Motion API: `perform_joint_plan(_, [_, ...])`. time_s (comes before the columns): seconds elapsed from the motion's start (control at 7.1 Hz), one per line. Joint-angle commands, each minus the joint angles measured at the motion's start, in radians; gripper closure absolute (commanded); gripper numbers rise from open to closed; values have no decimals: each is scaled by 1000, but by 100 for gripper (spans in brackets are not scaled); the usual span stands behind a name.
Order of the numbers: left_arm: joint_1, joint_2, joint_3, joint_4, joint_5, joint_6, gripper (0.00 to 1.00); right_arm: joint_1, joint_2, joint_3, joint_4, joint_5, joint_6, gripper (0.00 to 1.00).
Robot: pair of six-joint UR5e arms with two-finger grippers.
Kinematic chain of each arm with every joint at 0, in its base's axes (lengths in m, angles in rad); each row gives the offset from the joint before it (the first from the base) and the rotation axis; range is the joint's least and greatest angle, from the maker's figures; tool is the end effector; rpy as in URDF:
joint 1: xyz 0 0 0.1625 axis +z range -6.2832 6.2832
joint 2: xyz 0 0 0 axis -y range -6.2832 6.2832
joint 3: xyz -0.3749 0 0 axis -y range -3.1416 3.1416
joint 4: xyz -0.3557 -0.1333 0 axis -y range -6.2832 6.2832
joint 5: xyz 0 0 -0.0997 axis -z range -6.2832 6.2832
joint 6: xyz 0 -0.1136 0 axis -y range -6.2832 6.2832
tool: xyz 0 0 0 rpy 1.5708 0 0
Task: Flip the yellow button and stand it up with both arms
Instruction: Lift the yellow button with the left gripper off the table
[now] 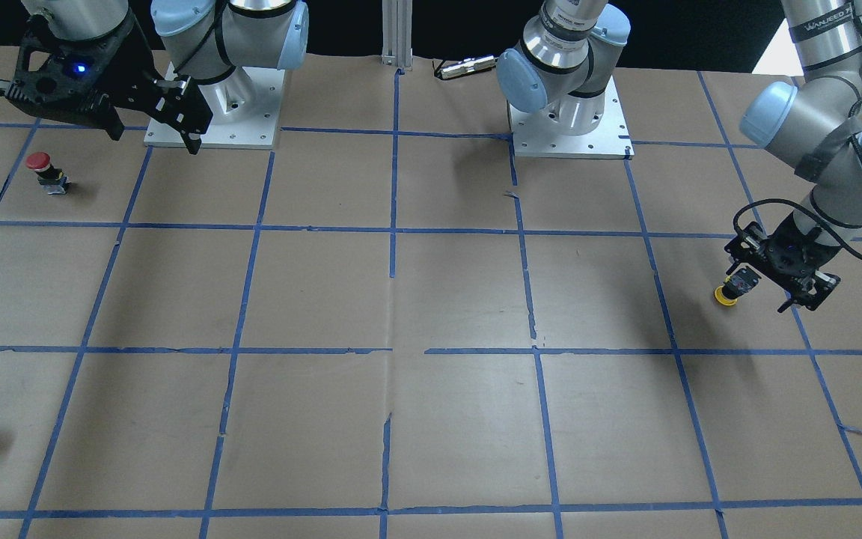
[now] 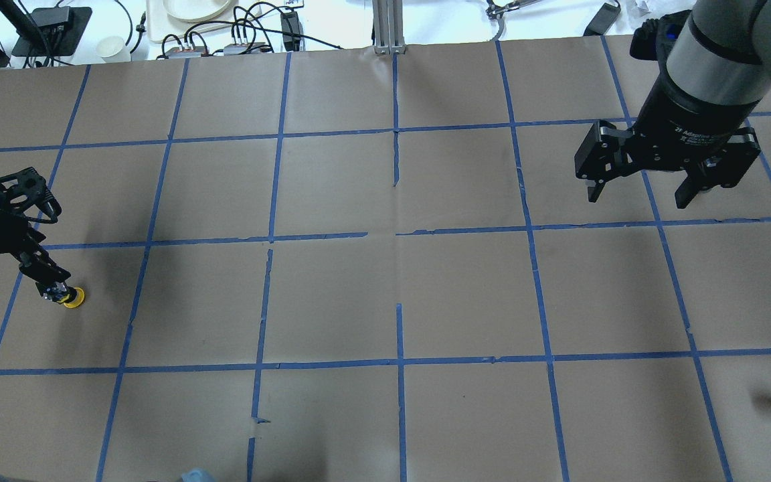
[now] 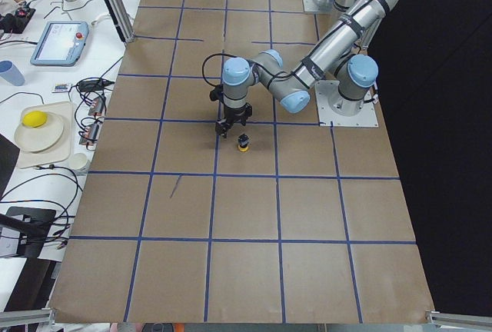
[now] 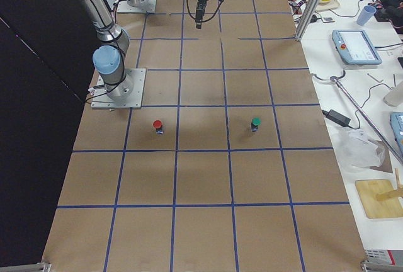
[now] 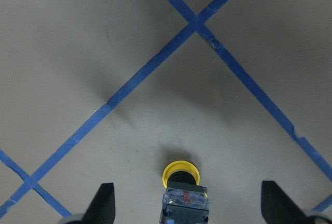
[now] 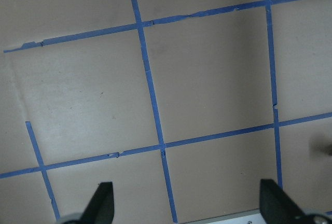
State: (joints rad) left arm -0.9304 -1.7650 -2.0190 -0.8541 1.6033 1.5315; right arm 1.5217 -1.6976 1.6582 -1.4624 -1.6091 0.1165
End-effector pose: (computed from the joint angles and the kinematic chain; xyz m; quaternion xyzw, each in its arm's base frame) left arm 0.1739 -0.4503 0.2114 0.4301 0.9019 -0.0029 0.0404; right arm 0.1092 -0.4055 0.4283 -0.0820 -0.9959 -0.0338 0.0203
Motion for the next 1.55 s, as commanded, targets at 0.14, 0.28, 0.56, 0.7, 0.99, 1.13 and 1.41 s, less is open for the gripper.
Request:
perform_joint_plan(0.14, [43,-48,-6,9,-11,33,2,0,0,0,-1,2,2,0])
perform_joint_plan(0.28, [56,-45,-15,0,1,32,2,0,1,0,0,0,0,0])
perform_joint_plan(0.56, [59,-33,-44,-5,3,18,2,0,-1,2,4,0,-1,0])
perform_joint_plan(0.7, [58,-25,-81,18,0,16,3,0,1,2,2,0,-11,0])
perform_joint_plan(0.99, [58,-24,-75,50,3,27,21,-5,4,6,1,6,-8,0])
perform_joint_plan(1.13, [58,-25,-75,52,1,30,33,-5,6,8,5,0,-5,0])
perform_joint_plan(1.41, [58,-24,-76,52,1,25,63,-5,7,11,5,2,-5,0])
